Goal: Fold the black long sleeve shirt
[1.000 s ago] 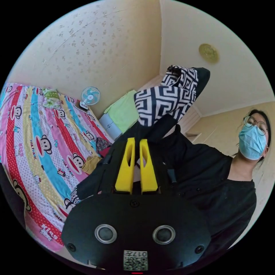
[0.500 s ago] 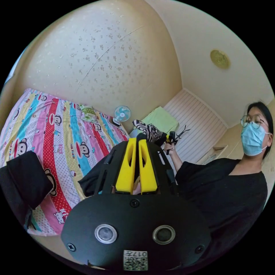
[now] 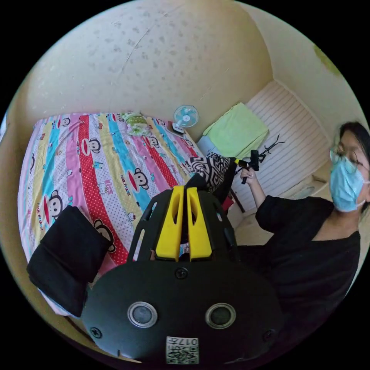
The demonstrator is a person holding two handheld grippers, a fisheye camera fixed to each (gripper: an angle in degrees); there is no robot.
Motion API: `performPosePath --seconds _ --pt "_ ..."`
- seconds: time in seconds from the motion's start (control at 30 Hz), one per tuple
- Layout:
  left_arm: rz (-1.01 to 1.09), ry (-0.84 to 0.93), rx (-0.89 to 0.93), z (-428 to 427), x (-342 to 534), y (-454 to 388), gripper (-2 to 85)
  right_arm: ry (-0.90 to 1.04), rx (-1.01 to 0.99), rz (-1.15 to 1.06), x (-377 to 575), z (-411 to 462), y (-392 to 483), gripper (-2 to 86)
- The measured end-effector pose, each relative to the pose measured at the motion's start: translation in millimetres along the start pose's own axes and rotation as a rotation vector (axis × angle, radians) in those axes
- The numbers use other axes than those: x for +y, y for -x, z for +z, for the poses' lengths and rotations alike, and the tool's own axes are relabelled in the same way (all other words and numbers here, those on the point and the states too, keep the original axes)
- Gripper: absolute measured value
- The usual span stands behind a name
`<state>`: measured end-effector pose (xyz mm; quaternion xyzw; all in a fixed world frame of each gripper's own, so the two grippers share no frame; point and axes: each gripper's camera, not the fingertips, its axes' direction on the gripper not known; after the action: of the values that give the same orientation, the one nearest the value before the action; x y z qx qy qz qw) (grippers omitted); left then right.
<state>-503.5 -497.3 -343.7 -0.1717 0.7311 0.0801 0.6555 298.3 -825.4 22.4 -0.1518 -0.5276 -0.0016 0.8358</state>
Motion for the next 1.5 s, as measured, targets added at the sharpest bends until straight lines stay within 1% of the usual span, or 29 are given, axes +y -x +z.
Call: performPosePath --seconds 0.03,0.07,0.1,0.13,0.17,0.27,0.37,0.47,0.53,0.57,0.63,0.7,0.77,0.83,0.9,0.97,1.0,1.03,1.07,1.1,1.13,1.17,1.2,1.23,1.27,1.3,1.37,1.43,1.5 --pt "-0.029 0.016 0.011 12.2 -15.6 21.4 -0.8 0.048 0.05 0.023 -18.7 28.4 -30.9 1.1" --pt "-0.088 0.044 0.025 39.4 -45.0 66.9 -0.7 0.069 0.074 0.036 -27.1 43.9 -47.4 1.1" --pt "-0.157 0.069 0.016 69.1 -70.3 114.2 -0.5 0.108 0.129 0.058 -41.5 76.9 -81.4 1.2" --pt "-0.194 0.076 0.006 84.1 -80.7 137.7 -0.3 0.137 0.191 0.073 -51.1 111.5 -115.1 1.4" --pt "-0.243 0.082 -0.017 112.5 -96.6 179.9 0.3 0.15 0.217 0.078 -53.5 128.1 -130.4 1.6" --pt "-0.408 0.017 -0.077 167.8 -98.3 263.8 4.1 0.195 0.335 0.193 -38.9 197.2 -193.8 2.9" --pt "-0.529 -0.04 -0.082 205.1 -46.6 304.5 7.4 0.177 0.335 0.277 15.8 232.2 -215.5 6.1" --pt "-0.577 0.084 -0.134 237.7 39.4 310.3 9.2 0.288 0.387 0.277 104.2 250.5 -200.6 8.1" --pt "-0.647 0.133 -0.174 249.5 104.8 296.7 10.9 0.385 0.518 0.305 179.9 244.2 -169.4 9.3" --pt "-0.686 0.159 -0.199 253.9 144.2 281.7 11.2 0.388 0.55 0.323 198.1 238.9 -159.4 9.5" --pt "-0.721 0.137 -0.277 247.6 187.2 254.9 10.2 0.378 0.67 0.412 262.4 215.8 -119.5 9.8" --pt "-0.795 0.083 -0.386 231.1 216.6 232.7 10.6 0.395 0.673 0.462 297.4 209.2 -100.1 9.6" --pt "-0.803 0.075 -0.401 226.5 219.3 232.3 10.3 0.519 0.685 0.497 322.0 218.3 -98.1 8.6" --pt "-0.776 0.099 -0.389 228.3 212.0 242.2 8.6 0.683 0.691 0.513 335.4 228.9 -105.7 4.6" --pt "-0.787 0.242 -0.238 230.1 195.8 269.7 4.5 0.703 0.7 0.468 331.2 215.4 -103.4 2.7" --pt "-0.806 0.32 -0.175 212.1 183.0 285.3 3.0 0.66 0.708 0.439 320.3 180.4 -101.7 1.8" --pt "-0.78 0.306 -0.183 186.5 172.6 290.0 2.6 0.617 0.69 0.449 312.0 150.8 -104.1 1.5" --pt "-0.76 0.296 -0.207 171.2 166.8 291.9 2.5 0.566 0.671 0.445 303.1 120.6 -105.5 1.3" --pt "-0.737 0.28 -0.3 137.3 156.3 297.4 2.5 0.542 0.678 0.436 298.8 106.2 -105.5 1.2" --pt "-0.747 0.24 -0.419 98.4 149.5 305.1 2.7 0.503 0.728 0.422 290.5 78.6 -105.5 1.1" --pt "-0.765 0.207 -0.469 78.5 148.5 309.3 2.9 0.467 0.792 0.396 282.2 52.9 -104.4 1.1" --pt "-0.815 0.124 -0.525 41.4 151.0 317.4 3.5 0.443 0.833 0.382 278.2 39.6 -103.5 1.2" --pt "-0.87 0.05 -0.556 12.5 157.7 323.3 3.9 0.385 0.952 0.388 272.3 11.9 -103.8 1.3" --pt "-0.891 0.017 -0.57 1.2 161.8 324.9 4.1 0.295 1.101 0.459 271.7 -18.9 -106.9 1.7" --pt "-0.918 -0.031 -0.578 -12.9 169.5 326.3 6.5 0.243 1.149 0.504 274.0 -33.5 -108.4 1.9" --pt "-0.931 -0.055 -0.56 -15.9 174.9 326.1 8.8 0.166 1.146 0.571 282.7 -55.5 -110.9 2.6" --pt "-0.91 -0.053 -0.506 -1.2 176.2 324.3 11.4 0.115 0.974 0.641 303.1 -63.2 -115.1 4.8" --pt "-0.828 -0.017 -0.391 33.1 168.7 325.0 12.2 0.127 0.613 0.64 334.7 -25.5 -117.3 8.1" --pt "-0.747 0.028 -0.222 87.4 154.8 334.1 12.8 0.183 0.41 0.648 357.2 20.0 -120.8 9.5"
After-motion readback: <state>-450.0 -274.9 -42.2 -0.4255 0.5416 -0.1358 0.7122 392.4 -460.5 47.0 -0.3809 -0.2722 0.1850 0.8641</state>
